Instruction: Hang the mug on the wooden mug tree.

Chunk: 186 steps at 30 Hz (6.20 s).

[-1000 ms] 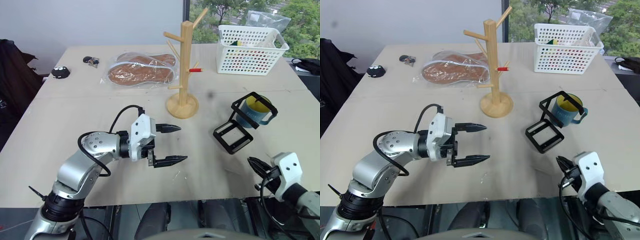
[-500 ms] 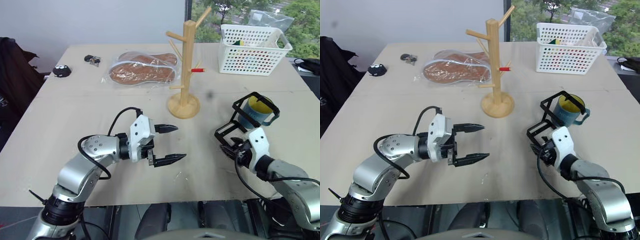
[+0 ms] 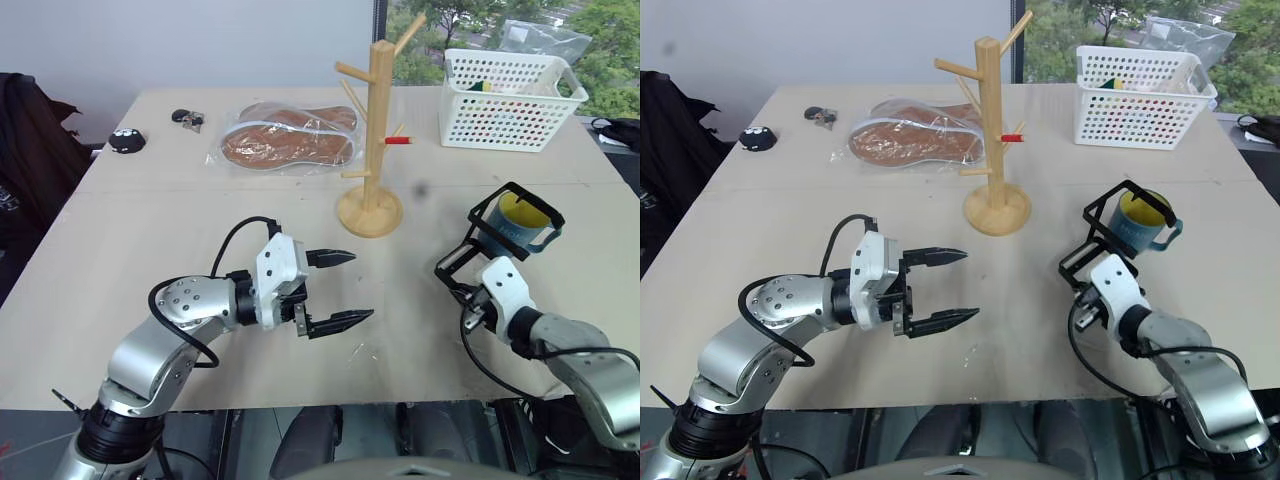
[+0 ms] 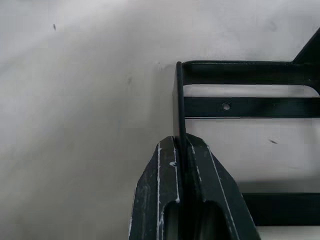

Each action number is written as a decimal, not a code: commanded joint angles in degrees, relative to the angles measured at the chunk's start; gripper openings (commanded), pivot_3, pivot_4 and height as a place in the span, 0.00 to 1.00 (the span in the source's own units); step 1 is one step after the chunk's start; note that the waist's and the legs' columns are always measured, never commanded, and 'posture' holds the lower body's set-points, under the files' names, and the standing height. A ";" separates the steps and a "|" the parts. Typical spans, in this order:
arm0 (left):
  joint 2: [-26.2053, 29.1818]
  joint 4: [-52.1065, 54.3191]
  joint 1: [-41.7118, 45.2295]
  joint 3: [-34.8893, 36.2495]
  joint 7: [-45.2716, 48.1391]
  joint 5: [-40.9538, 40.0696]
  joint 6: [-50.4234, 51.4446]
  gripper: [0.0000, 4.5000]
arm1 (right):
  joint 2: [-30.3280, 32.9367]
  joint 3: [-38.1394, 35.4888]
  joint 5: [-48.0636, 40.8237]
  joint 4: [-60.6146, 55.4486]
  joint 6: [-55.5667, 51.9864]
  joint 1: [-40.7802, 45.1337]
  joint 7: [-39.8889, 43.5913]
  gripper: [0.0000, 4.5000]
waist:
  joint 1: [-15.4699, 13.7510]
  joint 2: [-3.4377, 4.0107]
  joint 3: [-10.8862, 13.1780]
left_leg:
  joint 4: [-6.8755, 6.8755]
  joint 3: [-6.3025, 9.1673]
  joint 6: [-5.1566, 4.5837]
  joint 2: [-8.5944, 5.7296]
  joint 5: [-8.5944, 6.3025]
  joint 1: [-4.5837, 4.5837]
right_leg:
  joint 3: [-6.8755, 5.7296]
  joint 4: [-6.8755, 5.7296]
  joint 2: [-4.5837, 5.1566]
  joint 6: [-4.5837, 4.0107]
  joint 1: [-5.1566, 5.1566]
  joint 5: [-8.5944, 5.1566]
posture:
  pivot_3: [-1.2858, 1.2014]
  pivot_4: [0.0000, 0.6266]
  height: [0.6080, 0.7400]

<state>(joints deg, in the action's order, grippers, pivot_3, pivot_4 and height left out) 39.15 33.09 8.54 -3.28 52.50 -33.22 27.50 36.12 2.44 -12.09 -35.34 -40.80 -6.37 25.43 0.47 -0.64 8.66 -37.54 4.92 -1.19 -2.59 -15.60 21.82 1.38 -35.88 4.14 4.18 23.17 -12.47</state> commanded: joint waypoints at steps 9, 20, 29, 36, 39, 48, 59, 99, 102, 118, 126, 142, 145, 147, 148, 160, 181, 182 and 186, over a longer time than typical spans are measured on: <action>-0.96 -1.26 3.54 -1.12 3.76 -1.18 -1.27 1.00 | -3.21 -13.49 0.55 -15.47 0.69 -13.70 -3.66 0.00 | -0.05 0.02 0.01 | 0.00 -0.03 -0.16 0.00 -0.09 -0.02 | 0.03 -0.01 0.00 0.01 -0.01 0.00 | 0.52 0.24 1.00; -5.08 -4.24 10.01 -5.07 6.43 -1.36 -1.09 1.00 | -4.50 -33.83 -4.29 -1.10 5.92 -18.72 2.10 0.00 | 0.31 0.02 0.01 | 0.00 -0.14 -0.22 0.00 -0.13 -0.10 | 0.09 -0.02 -0.01 0.01 -0.06 0.00 | 0.52 0.24 1.00; -6.59 -6.51 14.12 -6.96 8.21 0.56 -2.41 1.00 | -0.76 -37.27 -7.66 16.68 7.97 -9.58 5.18 0.06 | 0.25 0.11 0.01 | 0.00 -0.23 -0.23 0.00 -0.12 -0.11 | 0.16 -0.02 -0.02 0.00 -0.06 0.01 | 0.52 0.24 1.00; -6.03 -6.47 12.59 -6.22 8.39 1.07 -3.04 1.00 | 0.17 -41.27 -10.95 11.29 6.17 -11.42 5.97 0.77 | -0.01 0.12 0.00 | 0.00 -0.13 -0.24 0.01 -0.12 -0.08 | 0.12 -0.02 -0.02 0.00 -0.06 0.00 | 0.52 0.24 1.00; -5.22 -5.81 10.75 -4.48 7.60 0.80 -2.60 1.00 | -0.66 -43.43 -17.86 1.53 1.54 -12.41 5.78 0.99 | 0.22 0.17 -0.01 | -0.01 -0.15 -0.24 0.03 -0.13 -0.09 | 0.15 -0.03 -0.02 0.01 -0.06 0.01 | 0.52 0.24 1.00; -6.36 -4.00 10.90 -3.99 4.47 -0.28 -1.20 1.00 | -7.60 -28.32 -10.49 1.74 4.05 -4.41 -7.01 0.99 | 0.05 0.06 -0.02 | -0.09 -0.10 -0.24 0.05 -0.13 -0.11 | 0.09 -0.03 -0.02 0.01 -0.14 0.00 | 0.52 0.24 1.00; -5.08 -2.55 10.87 -2.79 2.71 -0.46 -0.09 1.00 | -11.98 -23.59 -2.15 19.86 18.65 5.85 -11.00 0.99 | 0.24 0.08 -0.01 | -0.11 -0.10 0.03 0.01 0.02 -0.09 | 0.11 -0.04 -0.06 0.00 -0.07 0.01 | 0.52 0.24 1.00; -9.58 -0.70 5.26 -2.12 -4.82 0.57 -2.58 1.00 | -2.23 -16.82 -2.38 52.04 33.91 27.34 11.74 0.01 | 0.45 0.19 0.05 | -0.12 -0.20 0.02 0.02 0.02 -0.10 | 0.22 -0.06 -0.03 0.00 -0.07 0.02 | 0.52 0.24 1.00; -13.04 -1.98 3.17 -0.44 -8.71 1.70 -5.18 1.00 | 3.32 -12.64 -2.12 43.76 23.78 29.87 15.44 0.01 | 0.36 0.26 0.09 | -0.12 -0.24 0.02 0.04 0.02 -0.06 | 0.26 -0.07 -0.02 0.00 0.00 0.03 | 0.52 0.24 1.00; -26.52 -0.62 -3.10 2.08 -25.30 13.58 -22.07 1.00 | 8.58 10.16 6.63 53.30 26.87 68.92 41.23 0.01 | 0.10 0.21 0.19 | -0.15 -0.16 0.02 -0.04 0.02 0.23 | 0.11 0.04 0.12 -0.01 0.21 0.04 | 0.52 0.24 1.00; -26.64 -0.86 -4.85 1.49 -26.42 14.40 -23.54 1.00 | 3.33 12.28 10.46 56.49 30.79 74.71 42.63 0.01 | 0.17 0.23 0.19 | -0.14 -0.17 0.04 -0.01 0.03 0.49 | 0.12 -0.02 0.12 -0.02 0.55 0.05 | 0.52 0.24 1.00; -25.14 -1.46 -4.26 1.83 -25.84 13.10 -23.78 1.00 | -0.52 14.25 16.92 45.50 18.37 74.52 38.76 0.13 | 0.16 0.24 0.19 | -0.14 -0.12 0.05 -0.03 0.03 0.71 | 0.07 -0.03 0.13 -0.02 0.75 0.05 | 0.52 0.24 1.00; -25.04 -1.38 -4.24 1.73 -25.89 13.06 -23.67 1.00 | -0.64 14.15 17.46 45.60 17.88 74.78 37.96 0.42 | 0.16 0.24 0.19 | -0.15 -0.12 0.05 -0.03 0.03 0.71 | 0.07 -0.04 0.13 -0.02 0.75 0.05 | 0.52 0.24 1.00; -24.97 -1.37 -4.25 1.73 -25.87 13.01 -23.65 1.00 | -0.71 13.81 17.64 46.13 17.73 75.15 37.40 0.60 | 0.20 0.24 0.19 | -0.15 -0.11 0.05 -0.04 0.03 0.71 | 0.06 -0.05 0.13 -0.02 0.75 0.05 | 0.52 0.24 1.00; -24.95 -1.40 -4.21 1.68 -25.88 13.04 -23.65 1.00 | -0.72 13.58 17.83 46.66 17.74 75.37 36.88 0.73 | 0.20 0.24 0.19 | -0.15 -0.11 0.05 -0.03 0.03 0.71 | 0.06 -0.05 0.13 -0.02 0.75 0.05 | 0.52 0.24 1.00; -24.03 -1.22 -4.56 1.68 -25.34 13.35 -23.47 1.00 | 1.66 5.75 11.77 50.27 9.67 74.85 35.08 0.99 | 0.02 0.24 0.19 | -0.15 -0.10 0.05 -0.04 0.03 0.73 | 0.06 -0.05 0.14 -0.02 0.76 0.05 | 0.52 0.24 1.00; -8.57 -0.87 -24.10 4.48 -17.79 12.59 -11.49 1.00 | -16.61 -16.67 -8.22 15.01 27.67 -3.21 25.65 0.99 | 0.29 0.35 0.15 | -0.11 -0.21 -0.26 0.00 -0.15 -0.16 | 0.14 -0.16 0.11 0.01 -0.04 0.01 | 0.52 0.24 1.00; -8.45 -0.95 -24.50 4.47 -17.40 12.61 -11.56 1.00 | -16.87 -16.62 -8.54 15.45 28.55 -4.20 25.26 0.99 | 0.35 0.34 0.15 | -0.11 -0.22 -0.26 0.00 -0.15 -0.19 | 0.14 -0.13 0.10 0.01 -0.08 0.01 | 0.52 0.24 1.00; -8.31 -1.53 -24.89 4.51 -16.97 13.49 -11.40 1.00 | -16.72 -15.57 -9.12 16.28 30.20 -6.44 24.13 0.99 | 0.26 0.32 0.14 | -0.11 -0.16 -0.24 0.06 -0.14 -0.20 | 0.11 -0.12 0.03 0.00 -0.09 0.01 | 0.52 0.24 1.00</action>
